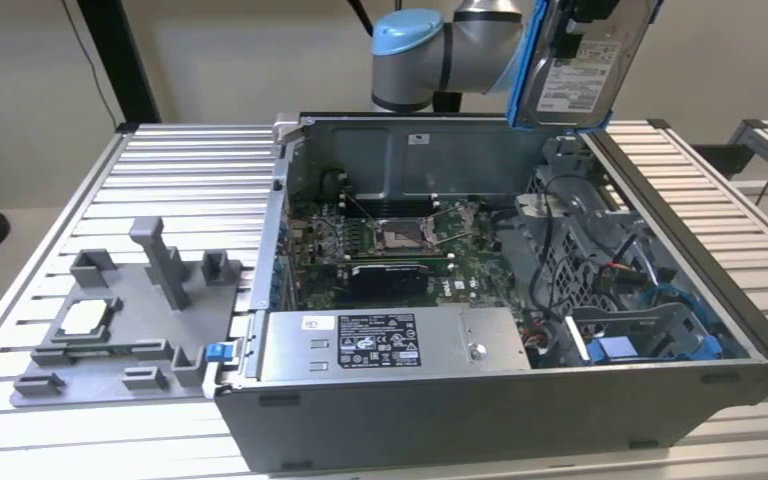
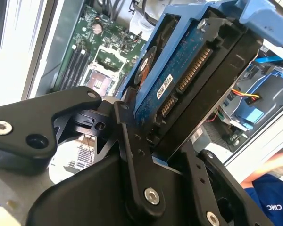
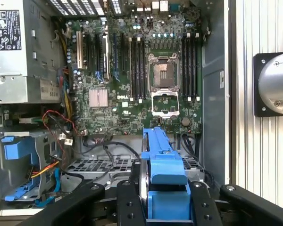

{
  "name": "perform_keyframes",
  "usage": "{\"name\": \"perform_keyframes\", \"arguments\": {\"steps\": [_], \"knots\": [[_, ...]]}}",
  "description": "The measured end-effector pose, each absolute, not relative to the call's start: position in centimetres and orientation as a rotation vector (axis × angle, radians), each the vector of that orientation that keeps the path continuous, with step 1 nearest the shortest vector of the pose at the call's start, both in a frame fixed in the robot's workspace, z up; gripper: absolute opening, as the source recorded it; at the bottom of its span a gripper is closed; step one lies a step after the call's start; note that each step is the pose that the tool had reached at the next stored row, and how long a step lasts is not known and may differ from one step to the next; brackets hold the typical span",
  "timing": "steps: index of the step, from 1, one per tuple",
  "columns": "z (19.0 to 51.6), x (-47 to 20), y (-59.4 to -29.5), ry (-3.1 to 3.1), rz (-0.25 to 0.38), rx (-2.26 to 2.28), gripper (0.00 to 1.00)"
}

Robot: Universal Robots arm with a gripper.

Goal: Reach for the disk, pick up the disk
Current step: 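Pick up the disk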

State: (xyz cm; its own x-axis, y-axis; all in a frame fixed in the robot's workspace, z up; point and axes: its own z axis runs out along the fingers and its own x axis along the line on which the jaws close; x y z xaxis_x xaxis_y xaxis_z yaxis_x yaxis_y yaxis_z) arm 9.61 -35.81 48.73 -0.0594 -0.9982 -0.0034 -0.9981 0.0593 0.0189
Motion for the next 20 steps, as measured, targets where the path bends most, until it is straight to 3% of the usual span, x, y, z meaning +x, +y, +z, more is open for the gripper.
{"name": "perform_keyframes", "arguments": {"steps": [20], "knots": [[48.7, 9.8, -39.9, -2.279, -0.025, 2.147, 0.00]]}}
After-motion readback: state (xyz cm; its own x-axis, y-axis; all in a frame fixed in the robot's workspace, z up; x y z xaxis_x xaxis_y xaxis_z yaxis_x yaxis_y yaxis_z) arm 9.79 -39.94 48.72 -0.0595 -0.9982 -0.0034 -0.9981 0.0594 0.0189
